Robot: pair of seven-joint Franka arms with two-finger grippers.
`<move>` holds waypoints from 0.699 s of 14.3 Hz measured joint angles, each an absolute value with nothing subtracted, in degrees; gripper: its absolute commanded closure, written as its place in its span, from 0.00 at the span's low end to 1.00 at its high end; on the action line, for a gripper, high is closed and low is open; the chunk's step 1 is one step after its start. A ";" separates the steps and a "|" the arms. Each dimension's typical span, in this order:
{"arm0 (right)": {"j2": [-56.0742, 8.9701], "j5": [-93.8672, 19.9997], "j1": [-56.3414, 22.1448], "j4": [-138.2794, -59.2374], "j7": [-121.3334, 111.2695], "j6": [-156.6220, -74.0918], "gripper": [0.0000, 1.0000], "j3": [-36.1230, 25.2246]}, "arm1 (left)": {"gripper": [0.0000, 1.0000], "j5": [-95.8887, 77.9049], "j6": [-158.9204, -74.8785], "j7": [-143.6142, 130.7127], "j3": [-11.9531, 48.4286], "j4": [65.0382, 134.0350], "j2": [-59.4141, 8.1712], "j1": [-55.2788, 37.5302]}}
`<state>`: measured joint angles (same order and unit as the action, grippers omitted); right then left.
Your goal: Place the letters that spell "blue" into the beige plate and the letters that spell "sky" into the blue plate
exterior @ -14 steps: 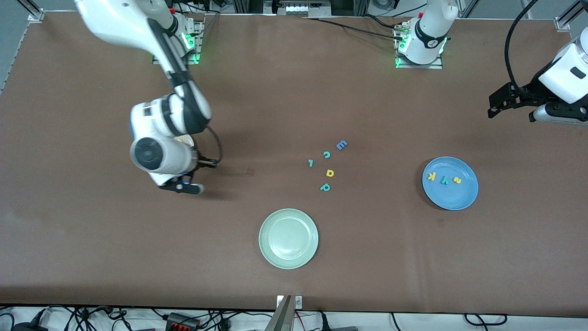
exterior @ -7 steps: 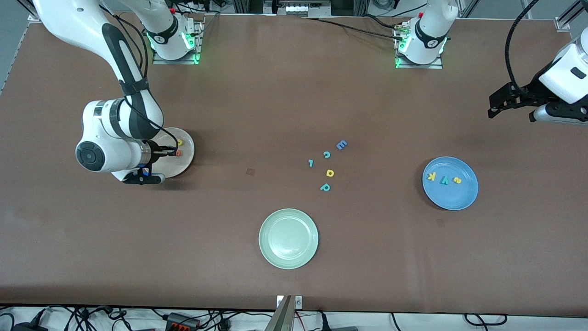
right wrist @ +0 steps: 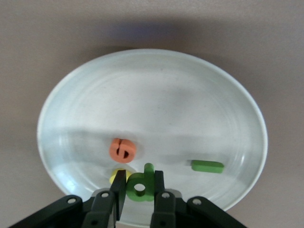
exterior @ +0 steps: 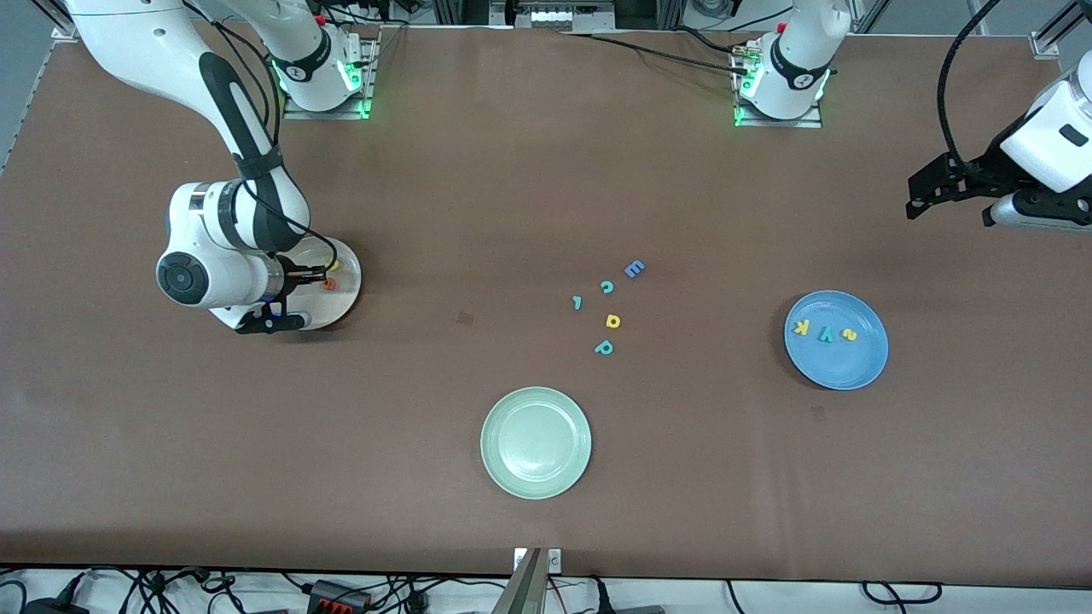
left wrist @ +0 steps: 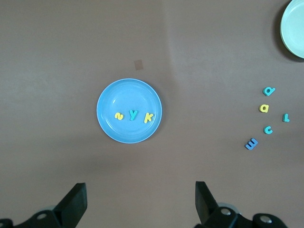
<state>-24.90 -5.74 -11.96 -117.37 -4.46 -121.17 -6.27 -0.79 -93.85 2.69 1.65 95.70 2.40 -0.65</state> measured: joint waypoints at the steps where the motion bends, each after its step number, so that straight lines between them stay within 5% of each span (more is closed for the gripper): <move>1: -24.89 -5.47 -11.89 -117.99 -5.25 -122.19 0.76 -6.29 | 0.00 -0.79 -93.85 2.69 1.75 95.70 2.40 -0.70; 3: -24.89 -5.39 -11.42 -119.29 -6.79 -124.10 0.00 -6.31 | 0.00 -0.79 -93.85 2.68 1.89 95.70 2.40 -0.74; 10: -18.20 -5.39 -10.58 -115.30 -4.63 -116.88 0.00 -7.16 | 0.00 -0.79 -93.84 2.54 1.98 95.65 2.40 -0.74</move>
